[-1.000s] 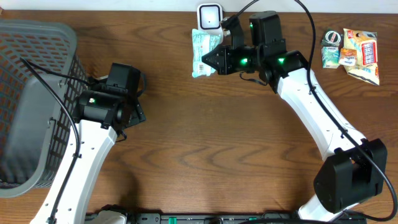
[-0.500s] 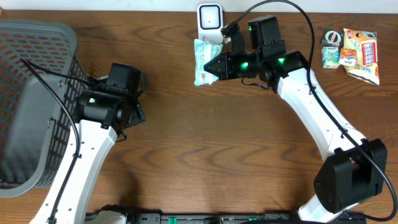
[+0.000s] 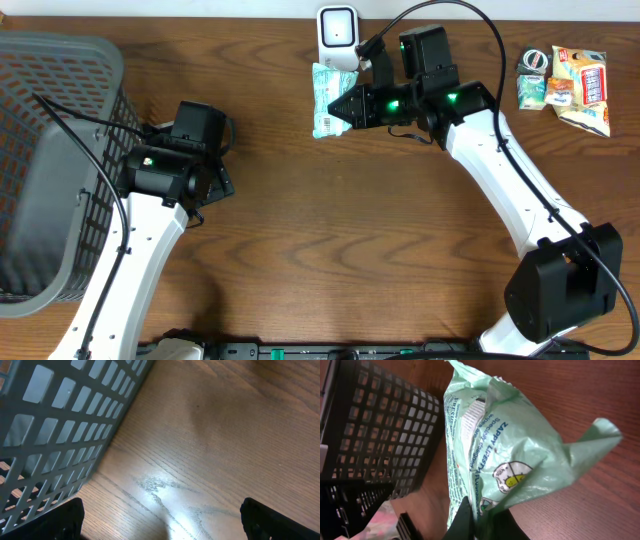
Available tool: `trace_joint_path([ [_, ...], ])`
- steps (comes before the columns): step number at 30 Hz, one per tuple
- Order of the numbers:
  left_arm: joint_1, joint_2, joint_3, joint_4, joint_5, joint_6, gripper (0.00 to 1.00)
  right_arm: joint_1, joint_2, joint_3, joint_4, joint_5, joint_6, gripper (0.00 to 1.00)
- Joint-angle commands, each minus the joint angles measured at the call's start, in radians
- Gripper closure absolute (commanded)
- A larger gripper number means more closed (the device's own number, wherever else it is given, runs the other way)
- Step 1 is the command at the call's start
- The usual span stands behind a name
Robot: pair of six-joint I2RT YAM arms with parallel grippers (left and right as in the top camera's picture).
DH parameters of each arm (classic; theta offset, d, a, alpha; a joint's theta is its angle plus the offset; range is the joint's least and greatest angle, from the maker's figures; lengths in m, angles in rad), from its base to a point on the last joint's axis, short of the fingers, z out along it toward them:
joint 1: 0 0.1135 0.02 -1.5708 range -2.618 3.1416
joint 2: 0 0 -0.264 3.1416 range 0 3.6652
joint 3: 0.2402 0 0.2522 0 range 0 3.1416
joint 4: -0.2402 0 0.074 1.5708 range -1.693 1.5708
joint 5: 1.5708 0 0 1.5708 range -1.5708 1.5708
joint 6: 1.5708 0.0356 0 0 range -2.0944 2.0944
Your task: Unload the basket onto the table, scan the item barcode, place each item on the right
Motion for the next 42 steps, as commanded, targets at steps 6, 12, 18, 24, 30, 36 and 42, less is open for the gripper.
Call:
trace_joint_path([
  [6, 0.005, -0.005, 0.003, -0.003, -0.013, -0.005, 0.02, 0.008, -0.036, 0.007, 0.000, 0.008, 0.007, 0.99],
  [12, 0.005, -0.005, 0.003, -0.003, -0.013, -0.005, 0.02, 0.010, -0.036, 0.007, -0.006, 0.019, 0.007, 0.99],
  [18, 0.005, -0.005, 0.003, -0.003, -0.013, -0.005, 0.02, 0.021, -0.036, 0.007, -0.028, 0.060, 0.007, 0.99],
  [24, 0.005, -0.005, 0.003, -0.003, -0.013, -0.005, 0.03, 0.024, -0.036, 0.007, -0.089, 0.150, 0.007, 0.99],
  [30, 0.005, -0.005, 0.003, -0.003, -0.013, -0.005, 0.02, 0.046, -0.035, 0.006, -0.179, 0.383, 0.008, 0.99],
  [36, 0.005, -0.005, 0.003, -0.003, -0.013, -0.005, 0.02, 0.077, -0.012, -0.023, -0.199, 0.624, 0.012, 0.99],
  [42, 0.005, -0.005, 0.003, -0.003, -0.013, -0.005, 0.02, 0.099, 0.071, -0.055, -0.277, 0.999, 0.056, 0.99],
])
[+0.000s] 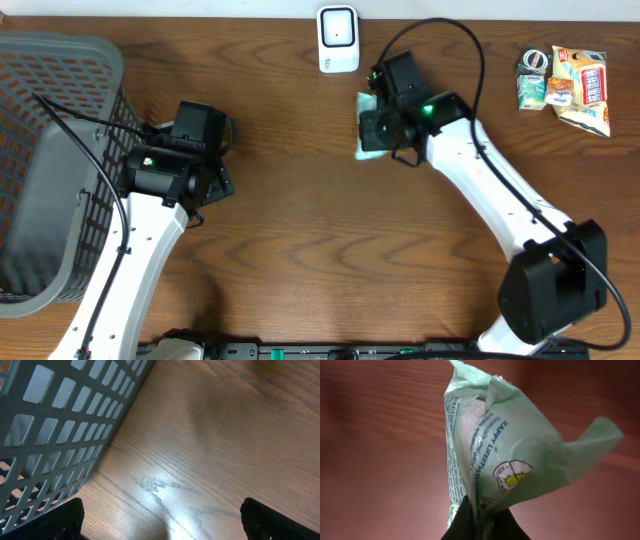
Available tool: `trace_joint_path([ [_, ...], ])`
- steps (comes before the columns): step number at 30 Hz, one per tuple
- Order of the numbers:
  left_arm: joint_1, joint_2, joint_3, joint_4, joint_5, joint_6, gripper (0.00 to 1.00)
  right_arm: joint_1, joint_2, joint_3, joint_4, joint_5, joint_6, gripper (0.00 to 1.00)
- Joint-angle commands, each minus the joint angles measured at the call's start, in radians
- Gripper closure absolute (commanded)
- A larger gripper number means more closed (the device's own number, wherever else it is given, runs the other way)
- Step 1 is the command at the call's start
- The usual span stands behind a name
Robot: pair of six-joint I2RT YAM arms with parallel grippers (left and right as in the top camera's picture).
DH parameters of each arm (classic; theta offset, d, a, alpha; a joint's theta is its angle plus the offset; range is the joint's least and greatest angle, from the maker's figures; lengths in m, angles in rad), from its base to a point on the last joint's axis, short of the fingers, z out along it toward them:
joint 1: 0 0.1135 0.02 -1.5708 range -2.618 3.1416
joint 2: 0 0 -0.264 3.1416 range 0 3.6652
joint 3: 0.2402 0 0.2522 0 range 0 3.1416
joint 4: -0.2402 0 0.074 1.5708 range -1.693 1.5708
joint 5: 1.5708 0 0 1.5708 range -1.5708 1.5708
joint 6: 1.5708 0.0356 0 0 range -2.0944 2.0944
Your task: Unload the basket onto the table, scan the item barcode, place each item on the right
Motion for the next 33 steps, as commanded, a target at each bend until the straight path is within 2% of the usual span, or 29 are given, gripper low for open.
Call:
trace_joint_path([
  [1, 0.005, -0.005, 0.003, -0.003, -0.013, -0.005, 0.02, 0.011, 0.072, -0.015, -0.051, 0.353, 0.036, 0.99],
  [6, 0.005, -0.005, 0.003, -0.003, -0.013, -0.005, 0.02, 0.010, 0.143, -0.015, -0.085, 0.497, 0.035, 0.99],
  [12, 0.005, -0.005, 0.003, -0.003, -0.013, -0.005, 0.02, 0.012, 0.250, -0.015, -0.115, 0.510, 0.008, 0.98],
  [21, 0.005, -0.005, 0.003, -0.003, -0.013, -0.005, 0.02, 0.059, 0.283, -0.009, -0.140, 0.468, -0.035, 0.81],
  [26, 0.005, -0.005, 0.003, -0.002, -0.013, -0.005, 0.02, 0.090, 0.283, -0.002, -0.138, 0.399, -0.055, 0.80],
  [29, 0.005, -0.005, 0.003, -0.003, -0.013, -0.005, 0.02, 0.117, 0.283, 0.008, -0.140, 0.395, -0.055, 0.76],
  [32, 0.005, -0.005, 0.003, -0.003, -0.013, -0.005, 0.02, 0.125, 0.283, 0.024, -0.156, 0.386, -0.057, 0.78],
  [33, 0.005, -0.005, 0.003, -0.003, -0.013, -0.005, 0.02, 0.124, 0.283, 0.030, -0.162, 0.379, -0.063, 0.86],
])
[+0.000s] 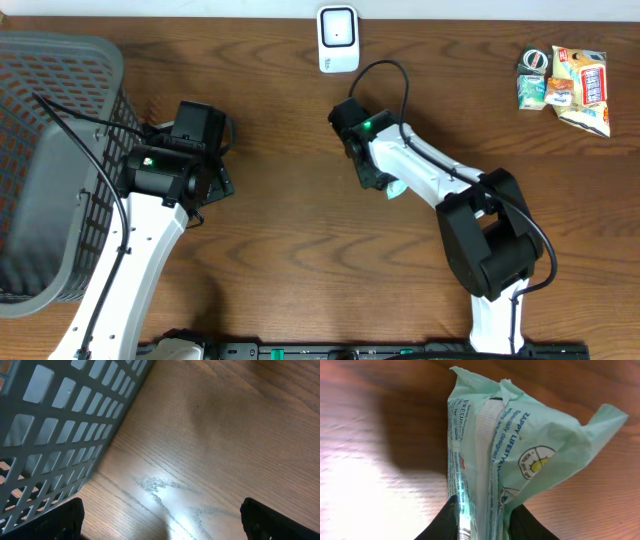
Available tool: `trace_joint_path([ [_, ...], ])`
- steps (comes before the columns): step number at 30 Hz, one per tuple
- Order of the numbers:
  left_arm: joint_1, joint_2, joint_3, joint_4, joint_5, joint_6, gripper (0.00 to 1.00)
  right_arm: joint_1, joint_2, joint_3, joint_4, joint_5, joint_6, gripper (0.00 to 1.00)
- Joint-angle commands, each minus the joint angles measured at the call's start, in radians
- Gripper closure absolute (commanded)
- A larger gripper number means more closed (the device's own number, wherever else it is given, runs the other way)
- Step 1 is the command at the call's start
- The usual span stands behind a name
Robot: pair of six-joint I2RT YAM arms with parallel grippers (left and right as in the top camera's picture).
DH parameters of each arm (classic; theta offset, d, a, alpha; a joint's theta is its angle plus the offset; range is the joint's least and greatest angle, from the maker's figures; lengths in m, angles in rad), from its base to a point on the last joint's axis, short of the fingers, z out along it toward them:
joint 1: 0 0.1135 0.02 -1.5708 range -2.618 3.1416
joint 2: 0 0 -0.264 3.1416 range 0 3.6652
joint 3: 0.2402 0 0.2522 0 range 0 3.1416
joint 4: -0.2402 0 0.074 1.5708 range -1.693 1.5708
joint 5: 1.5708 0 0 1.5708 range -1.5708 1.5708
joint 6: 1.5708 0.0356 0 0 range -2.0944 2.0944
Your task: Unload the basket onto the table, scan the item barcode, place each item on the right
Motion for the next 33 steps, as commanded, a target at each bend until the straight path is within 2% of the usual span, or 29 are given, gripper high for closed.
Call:
trace_joint_path([
  [1, 0.005, -0.005, 0.003, -0.003, -0.013, -0.005, 0.02, 0.010, 0.003, 0.037, -0.017, -0.021, -0.012, 0.96],
  [2, 0.005, -0.005, 0.003, -0.003, -0.013, -0.005, 0.03, 0.010, 0.003, 0.041, -0.022, -0.022, -0.012, 0.99],
  [7, 0.005, -0.005, 0.003, -0.003, -0.013, -0.005, 0.02, 0.009, 0.003, 0.047, -0.035, 0.010, -0.012, 0.99],
  [18, 0.005, -0.005, 0.003, -0.003, -0.013, -0.005, 0.02, -0.019, 0.004, 0.050, -0.120, 0.320, 0.033, 0.99],
  [28, 0.005, -0.005, 0.003, -0.003, -0.013, -0.005, 0.02, -0.051, 0.078, 0.047, -0.130, 0.237, -0.072, 0.99],
  [30, 0.005, -0.005, 0.003, -0.003, -0.013, -0.005, 0.02, -0.043, 0.085, 0.047, -0.135, 0.217, -0.072, 0.95],
  [33, 0.005, -0.005, 0.003, -0.003, -0.013, -0.005, 0.03, -0.018, 0.085, 0.048, -0.142, 0.171, -0.072, 0.77],
])
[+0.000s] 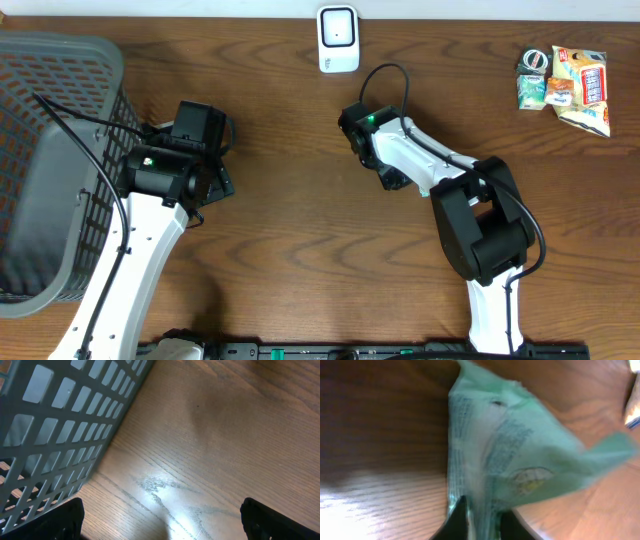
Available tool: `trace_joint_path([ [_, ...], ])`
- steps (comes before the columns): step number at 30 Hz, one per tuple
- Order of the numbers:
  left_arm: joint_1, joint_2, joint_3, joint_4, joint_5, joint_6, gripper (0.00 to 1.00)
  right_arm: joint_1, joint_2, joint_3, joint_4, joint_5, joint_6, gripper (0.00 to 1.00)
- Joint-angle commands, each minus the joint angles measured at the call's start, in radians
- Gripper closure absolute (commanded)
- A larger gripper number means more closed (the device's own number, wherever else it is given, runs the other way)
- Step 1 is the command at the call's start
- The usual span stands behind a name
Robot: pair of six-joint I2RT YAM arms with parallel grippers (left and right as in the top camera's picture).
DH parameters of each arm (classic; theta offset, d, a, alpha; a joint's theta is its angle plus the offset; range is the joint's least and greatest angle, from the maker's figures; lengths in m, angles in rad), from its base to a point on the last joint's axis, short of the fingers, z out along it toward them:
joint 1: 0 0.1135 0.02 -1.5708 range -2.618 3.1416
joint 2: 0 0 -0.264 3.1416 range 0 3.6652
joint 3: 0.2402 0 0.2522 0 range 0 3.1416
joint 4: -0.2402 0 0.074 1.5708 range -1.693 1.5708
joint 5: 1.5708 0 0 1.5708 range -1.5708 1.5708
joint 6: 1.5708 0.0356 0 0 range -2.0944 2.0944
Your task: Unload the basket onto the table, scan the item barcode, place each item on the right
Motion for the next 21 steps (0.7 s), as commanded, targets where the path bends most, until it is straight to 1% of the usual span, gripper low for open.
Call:
trace_joint_path([
  [1, 0.005, -0.005, 0.003, -0.003, -0.013, -0.005, 0.02, 0.036, 0.005, 0.014, -0.006, -0.061, -0.019, 0.67],
  [4, 0.005, -0.005, 0.003, -0.003, -0.013, -0.005, 0.02, 0.078, 0.005, 0.016, -0.023, -0.094, -0.019, 0.45],
  [6, 0.005, -0.005, 0.003, -0.003, -0.013, -0.005, 0.02, 0.100, 0.005, 0.030, -0.036, -0.126, -0.009, 0.39],
  [8, 0.005, -0.005, 0.003, -0.003, -0.013, -0.005, 0.02, 0.121, 0.005, 0.060, -0.048, -0.179, 0.013, 0.39],
  [10, 0.005, -0.005, 0.003, -0.003, -0.013, -0.005, 0.02, 0.136, 0.005, 0.109, -0.072, -0.246, 0.016, 0.36],
  [14, 0.005, -0.005, 0.003, -0.003, -0.013, -0.005, 0.03, 0.139, 0.005, 0.206, -0.122, -0.319, 0.015, 0.35],
  [17, 0.005, -0.005, 0.003, -0.003, -0.013, -0.005, 0.02, 0.122, 0.005, 0.253, -0.145, -0.315, 0.001, 0.32],
  [21, 0.005, -0.005, 0.003, -0.003, -0.013, -0.005, 0.02, 0.080, 0.005, 0.261, -0.151, -0.315, -0.058, 0.30],
])
